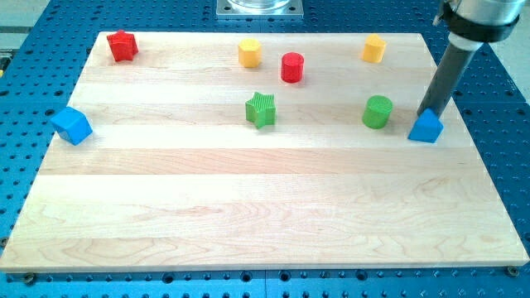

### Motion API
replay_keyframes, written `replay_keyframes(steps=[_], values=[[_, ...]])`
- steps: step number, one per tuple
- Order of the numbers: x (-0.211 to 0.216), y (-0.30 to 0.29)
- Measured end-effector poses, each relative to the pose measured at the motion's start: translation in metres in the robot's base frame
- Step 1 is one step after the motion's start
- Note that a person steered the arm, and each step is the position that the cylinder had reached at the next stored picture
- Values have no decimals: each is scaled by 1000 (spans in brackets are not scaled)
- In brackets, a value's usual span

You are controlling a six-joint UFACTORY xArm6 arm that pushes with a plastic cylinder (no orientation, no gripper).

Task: Keep green circle and triangle vertically below heart

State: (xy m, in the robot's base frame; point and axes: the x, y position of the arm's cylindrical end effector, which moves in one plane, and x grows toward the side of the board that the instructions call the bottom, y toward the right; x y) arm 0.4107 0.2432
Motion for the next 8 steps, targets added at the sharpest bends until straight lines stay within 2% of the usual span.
replay_keyframes(steps=[2,4,8], values=[[48,-68],[48,-171],[35,-207]])
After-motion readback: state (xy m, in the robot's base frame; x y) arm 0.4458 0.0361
